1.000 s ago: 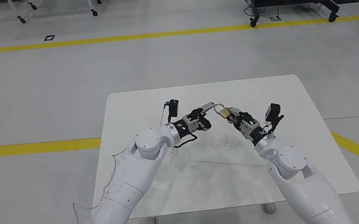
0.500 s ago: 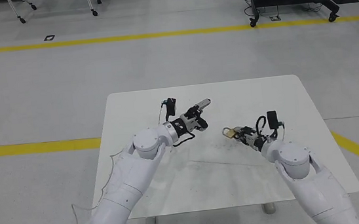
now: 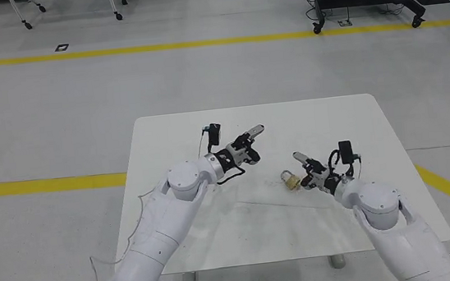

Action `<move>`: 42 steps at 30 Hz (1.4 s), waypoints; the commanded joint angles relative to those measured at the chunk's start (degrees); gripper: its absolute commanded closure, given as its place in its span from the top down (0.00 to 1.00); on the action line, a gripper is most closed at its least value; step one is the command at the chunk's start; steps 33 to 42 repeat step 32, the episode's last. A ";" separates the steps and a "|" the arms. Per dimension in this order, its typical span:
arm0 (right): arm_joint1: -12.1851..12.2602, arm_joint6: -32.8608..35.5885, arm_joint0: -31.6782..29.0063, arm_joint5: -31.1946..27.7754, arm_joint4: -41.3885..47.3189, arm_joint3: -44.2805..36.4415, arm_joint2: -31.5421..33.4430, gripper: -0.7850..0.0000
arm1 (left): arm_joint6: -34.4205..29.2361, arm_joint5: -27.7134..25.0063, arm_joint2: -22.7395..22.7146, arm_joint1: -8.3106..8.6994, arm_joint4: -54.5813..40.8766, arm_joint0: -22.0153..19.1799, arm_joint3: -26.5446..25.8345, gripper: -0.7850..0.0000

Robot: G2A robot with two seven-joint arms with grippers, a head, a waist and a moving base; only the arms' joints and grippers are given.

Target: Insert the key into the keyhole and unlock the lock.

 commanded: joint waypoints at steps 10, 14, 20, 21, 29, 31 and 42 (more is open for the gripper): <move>0.01 -11.87 -9.35 -9.25 5.38 -10.93 11.44 1.00 | 5.10 -2.94 0.52 0.23 6.35 0.93 -1.78 1.00; -0.64 -18.20 -10.96 -15.35 6.03 -14.19 11.38 1.00 | 16.97 -9.66 2.12 0.64 20.15 3.90 -5.03 1.00; -0.70 -17.67 -11.10 -17.03 5.93 -14.73 10.93 1.00 | 24.66 -11.97 3.24 0.74 27.96 6.13 -6.96 1.00; -0.70 -17.66 -11.09 -16.89 5.93 -14.72 10.95 1.00 | 24.74 -11.96 3.24 0.75 28.02 6.14 -6.95 1.00; -0.70 -17.79 -11.06 -16.84 4.83 -14.62 10.93 1.00 | 24.15 -11.71 2.76 0.96 28.25 6.52 -7.30 1.00; -0.72 -18.00 -11.01 -16.84 2.95 -14.48 10.86 1.00 | 24.40 -11.44 1.97 1.34 29.59 7.32 -8.03 1.00; -0.74 -18.17 -10.97 -16.83 1.20 -14.34 10.80 1.00 | 24.63 -11.18 1.23 1.69 30.85 8.07 -8.72 1.00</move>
